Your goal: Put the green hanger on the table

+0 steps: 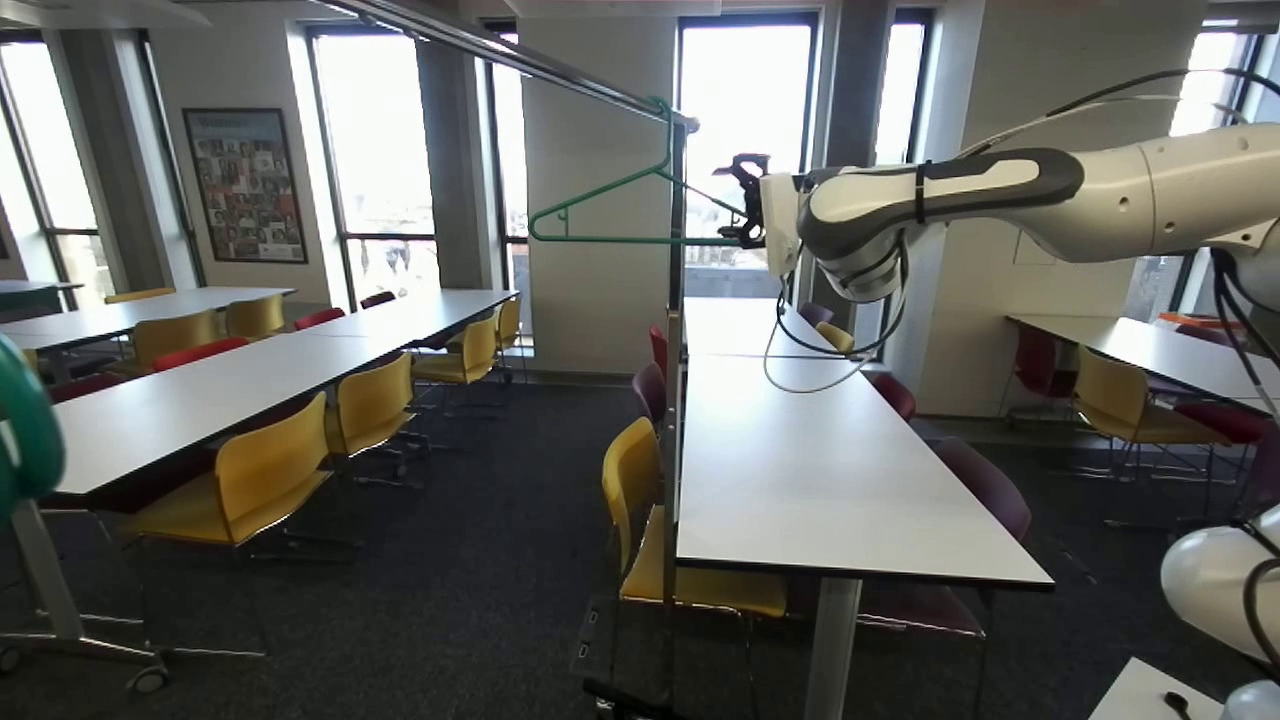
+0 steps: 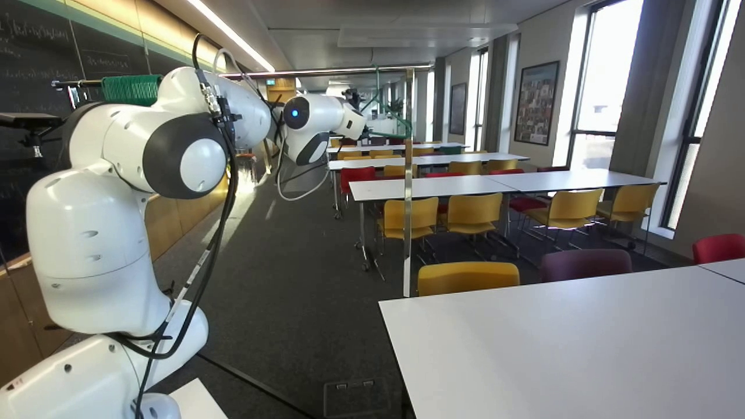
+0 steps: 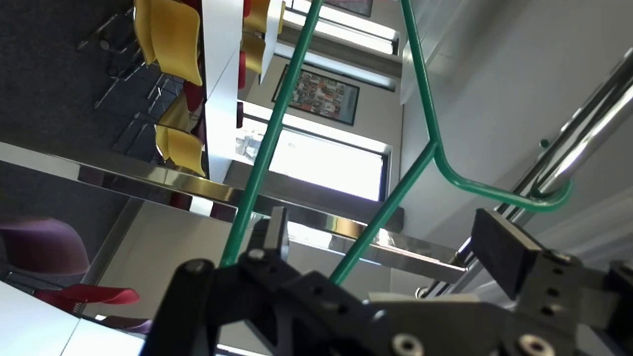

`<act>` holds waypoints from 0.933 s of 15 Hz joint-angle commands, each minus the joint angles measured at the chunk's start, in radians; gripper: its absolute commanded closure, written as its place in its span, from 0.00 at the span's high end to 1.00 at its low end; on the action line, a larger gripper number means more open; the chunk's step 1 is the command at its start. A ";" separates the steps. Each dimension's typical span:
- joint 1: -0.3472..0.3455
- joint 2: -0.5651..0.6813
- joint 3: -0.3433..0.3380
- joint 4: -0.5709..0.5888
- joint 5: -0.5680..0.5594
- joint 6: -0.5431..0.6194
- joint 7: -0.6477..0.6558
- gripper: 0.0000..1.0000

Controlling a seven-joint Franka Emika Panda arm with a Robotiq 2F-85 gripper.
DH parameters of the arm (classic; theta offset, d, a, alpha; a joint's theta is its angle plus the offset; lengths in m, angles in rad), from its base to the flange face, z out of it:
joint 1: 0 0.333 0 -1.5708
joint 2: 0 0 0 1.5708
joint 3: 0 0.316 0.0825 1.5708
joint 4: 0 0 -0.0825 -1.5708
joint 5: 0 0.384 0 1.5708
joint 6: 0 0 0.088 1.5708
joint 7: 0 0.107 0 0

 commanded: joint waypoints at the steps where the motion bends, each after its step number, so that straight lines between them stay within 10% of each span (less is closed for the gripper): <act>1: 0.073 -0.080 -0.138 0.059 0.029 0.000 0.106 1.00; 9: 0.200 -0.147 -0.360 0.086 0.014 0.000 0.202 1.00; 14: 0.261 -0.153 -0.429 0.102 0.010 0.000 0.212 0.49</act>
